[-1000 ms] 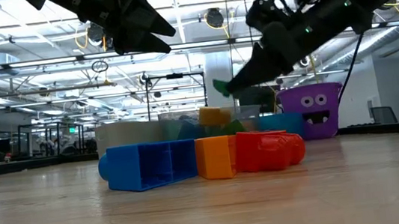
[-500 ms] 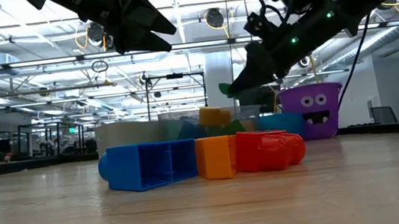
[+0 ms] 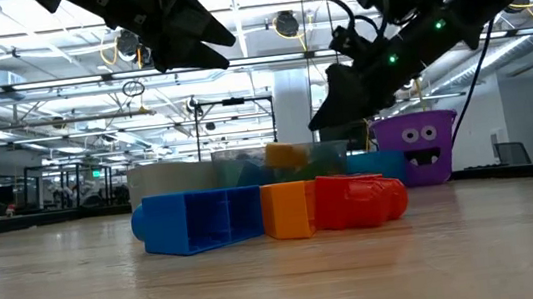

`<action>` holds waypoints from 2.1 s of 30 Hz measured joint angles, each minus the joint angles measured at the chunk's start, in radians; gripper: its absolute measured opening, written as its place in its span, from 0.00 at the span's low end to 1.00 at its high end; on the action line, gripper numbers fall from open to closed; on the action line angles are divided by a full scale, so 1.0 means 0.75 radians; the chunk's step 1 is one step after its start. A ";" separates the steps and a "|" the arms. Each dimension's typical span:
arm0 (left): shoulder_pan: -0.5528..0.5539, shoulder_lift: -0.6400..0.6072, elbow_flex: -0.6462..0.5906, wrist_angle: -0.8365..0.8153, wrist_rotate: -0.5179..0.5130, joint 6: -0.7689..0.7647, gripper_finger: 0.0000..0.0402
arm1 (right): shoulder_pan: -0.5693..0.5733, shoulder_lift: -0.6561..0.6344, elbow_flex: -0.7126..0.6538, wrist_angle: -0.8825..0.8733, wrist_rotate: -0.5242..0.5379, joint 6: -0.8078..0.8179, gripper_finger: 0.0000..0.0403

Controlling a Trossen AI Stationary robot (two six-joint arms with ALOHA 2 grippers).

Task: Pick & Place Toys
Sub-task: Put the red block into the black bin

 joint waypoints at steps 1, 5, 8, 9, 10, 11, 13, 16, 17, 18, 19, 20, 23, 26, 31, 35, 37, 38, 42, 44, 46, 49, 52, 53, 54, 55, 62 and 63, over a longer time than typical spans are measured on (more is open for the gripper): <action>0.000 0.000 0.000 0.000 0.000 0.000 0.71 | 0.005 0.000 0.000 0.010 -0.053 0.000 0.64; 0.000 0.000 0.000 0.000 0.000 -0.001 0.71 | 0.050 0.000 0.000 0.106 -0.278 -0.023 0.66; 0.000 0.000 0.000 0.000 0.000 -0.001 0.71 | 0.120 0.000 0.000 0.196 -0.420 -0.043 0.66; 0.000 0.000 0.000 0.000 0.000 -0.001 0.71 | 0.148 0.000 0.000 0.223 -0.453 -0.046 0.66; 0.000 0.000 0.000 0.001 0.000 -0.001 0.71 | 0.180 0.000 0.000 0.242 -0.468 -0.046 0.66; 0.000 0.000 0.000 0.002 0.000 -0.001 0.71 | 0.219 0.000 0.000 0.251 -0.468 -0.046 0.66; 0.000 0.000 0.000 0.002 0.000 -0.001 0.71 | 0.303 0.000 0.000 0.239 -0.461 -0.046 0.66; 0.000 0.000 0.000 0.003 0.000 -0.001 0.71 | 0.434 0.035 0.000 0.234 -0.461 -0.023 0.66; 0.000 0.000 0.000 0.004 0.000 -0.001 0.71 | 0.483 0.056 0.001 0.240 -0.460 -0.007 0.66; 0.000 0.000 0.000 0.004 0.000 -0.001 0.71 | 0.526 0.077 0.000 0.242 -0.460 0.004 0.66; 0.000 0.000 0.000 0.006 0.000 -0.001 0.71 | 0.566 0.100 0.000 0.257 -0.459 0.010 0.66; 0.000 0.000 0.000 0.007 0.000 -0.002 0.71 | 0.601 0.134 0.004 0.286 -0.459 0.021 0.66; 0.000 0.000 0.000 0.014 0.000 -0.002 0.71 | 0.666 0.251 0.031 0.335 -0.459 0.069 0.65; 0.000 0.000 0.000 0.022 0.000 -0.002 0.71 | 0.678 0.369 0.113 0.319 -0.466 0.071 0.62; 0.000 0.033 -0.001 0.042 0.000 -0.002 0.71 | 0.642 0.445 0.256 0.033 -0.503 -0.001 0.55; 0.000 0.091 -0.002 0.052 0.000 -0.001 0.71 | 0.608 0.421 0.322 -0.306 -0.461 0.021 0.48; 0.000 0.126 0.001 0.093 0.000 0.001 0.71 | 0.596 0.392 0.327 -0.409 -0.405 0.033 0.45; 0.000 0.134 0.000 0.080 0.001 0.005 0.71 | 0.590 0.371 0.325 -0.448 -0.370 0.038 0.44; 0.000 0.170 0.000 0.111 0.002 0.015 0.71 | 0.580 0.287 0.327 -0.508 -0.209 0.026 0.39; 0.000 0.168 -0.001 0.126 0.001 0.012 0.71 | 0.585 0.250 0.327 -0.502 -0.170 0.024 0.38; 0.000 0.157 0.000 0.127 0.002 0.011 0.71 | 0.599 0.192 0.325 -0.529 -0.150 0.025 0.38; 0.000 0.152 0.000 0.136 0.002 0.011 0.71 | 0.626 0.128 0.318 -0.558 -0.149 0.034 0.38; 0.000 0.152 0.000 0.135 0.003 0.011 0.71 | 0.661 0.097 0.275 -0.547 -0.149 0.051 0.41; 0.000 0.152 0.000 0.135 0.003 0.011 0.71 | 0.675 0.093 0.259 -0.536 -0.149 0.066 0.43; 0.000 0.152 0.000 0.135 0.003 0.011 0.71 | 0.687 0.086 0.239 -0.542 -0.148 0.072 0.44; 0.000 0.152 0.000 0.135 0.004 0.011 0.71 | 0.697 0.083 0.218 -0.548 -0.146 0.073 0.46; 0.001 0.068 -0.003 0.052 0.171 0.030 0.71 | 0.683 0.090 0.068 -0.498 -0.144 0.239 0.60; 0.003 0.026 0.002 0.046 0.202 0.047 0.71 | 0.682 0.089 0.052 -0.488 -0.144 0.249 0.62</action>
